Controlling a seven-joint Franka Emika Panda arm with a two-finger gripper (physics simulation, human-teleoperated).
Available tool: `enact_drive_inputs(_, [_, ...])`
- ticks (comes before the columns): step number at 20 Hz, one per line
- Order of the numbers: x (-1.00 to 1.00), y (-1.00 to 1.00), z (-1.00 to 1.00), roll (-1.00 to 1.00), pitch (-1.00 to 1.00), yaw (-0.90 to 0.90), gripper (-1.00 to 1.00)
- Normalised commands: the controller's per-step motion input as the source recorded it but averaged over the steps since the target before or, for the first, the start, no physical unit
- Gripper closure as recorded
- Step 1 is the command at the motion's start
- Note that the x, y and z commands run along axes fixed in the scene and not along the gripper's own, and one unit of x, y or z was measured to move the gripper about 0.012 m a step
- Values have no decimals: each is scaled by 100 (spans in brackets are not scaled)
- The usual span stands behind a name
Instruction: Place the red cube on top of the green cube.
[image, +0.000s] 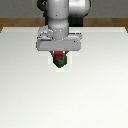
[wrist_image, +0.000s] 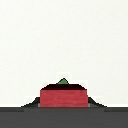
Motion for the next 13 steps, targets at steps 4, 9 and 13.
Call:
enact_drive_inputs(4, [0,0,0,0,0,0,-100])
enact_drive_inputs(9, [0,0,0,0,0,0,-100])
enact_drive_inputs(13, [0,0,0,0,0,0,-100])
